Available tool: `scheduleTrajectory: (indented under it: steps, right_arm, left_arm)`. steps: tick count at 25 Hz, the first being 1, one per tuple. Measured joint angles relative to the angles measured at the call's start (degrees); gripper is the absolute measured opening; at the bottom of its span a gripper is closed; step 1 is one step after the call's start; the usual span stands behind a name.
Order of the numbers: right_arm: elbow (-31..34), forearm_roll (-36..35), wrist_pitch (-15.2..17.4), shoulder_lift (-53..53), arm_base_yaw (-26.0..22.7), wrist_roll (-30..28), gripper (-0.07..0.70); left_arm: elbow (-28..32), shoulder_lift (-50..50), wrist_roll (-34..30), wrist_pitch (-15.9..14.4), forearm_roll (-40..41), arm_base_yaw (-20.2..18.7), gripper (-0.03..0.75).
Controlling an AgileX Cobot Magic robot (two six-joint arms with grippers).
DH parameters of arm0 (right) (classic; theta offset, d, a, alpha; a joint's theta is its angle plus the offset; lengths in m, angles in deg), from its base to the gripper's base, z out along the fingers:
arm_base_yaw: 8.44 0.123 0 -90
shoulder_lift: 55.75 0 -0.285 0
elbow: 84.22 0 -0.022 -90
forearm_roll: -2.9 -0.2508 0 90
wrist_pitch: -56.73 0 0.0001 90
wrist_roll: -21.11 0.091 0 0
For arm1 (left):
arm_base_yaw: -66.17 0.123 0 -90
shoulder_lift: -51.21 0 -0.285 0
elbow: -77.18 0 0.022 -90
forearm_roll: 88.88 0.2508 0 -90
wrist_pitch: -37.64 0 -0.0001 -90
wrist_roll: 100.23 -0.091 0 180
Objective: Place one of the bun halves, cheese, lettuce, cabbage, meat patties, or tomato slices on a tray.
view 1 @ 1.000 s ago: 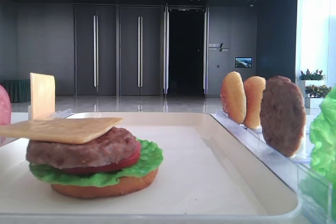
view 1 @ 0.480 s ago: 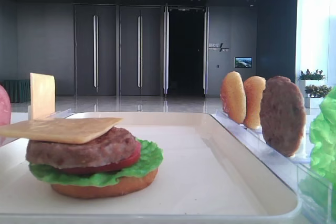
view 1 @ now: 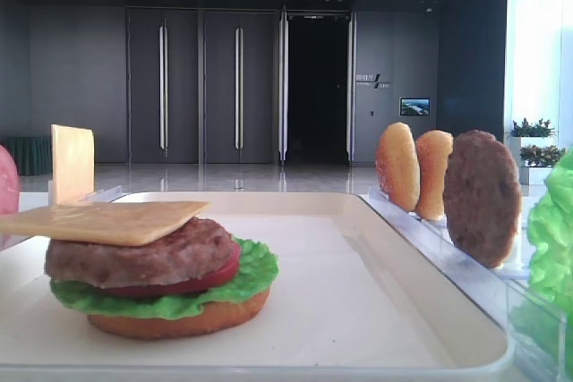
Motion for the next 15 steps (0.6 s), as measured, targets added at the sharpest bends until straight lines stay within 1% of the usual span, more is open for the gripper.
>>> scheduleTrajectory:
  steps: [6,8,12,15]
  right_arm:
    - [0.00,0.00,0.00,0.00,0.00,0.00,0.279]
    - [0.00,0.00,0.00,0.00,0.00,0.00,0.279]
    - [0.00,0.00,0.00,0.00,0.00,0.00,0.279]
    - [0.00,0.00,0.00,0.00,0.00,0.00,0.279]
  left_arm:
    - [7.89,-16.39,-0.12,-0.04,-0.08,0.00,0.444]
    - [10.37,-21.10,-0.12,1.05,-0.10,0.00,0.444]
    - [15.28,-28.46,-0.12,4.14,-0.42,0.00,0.444]
    - [18.30,-32.42,-0.12,5.36,-0.46,0.00,0.444]
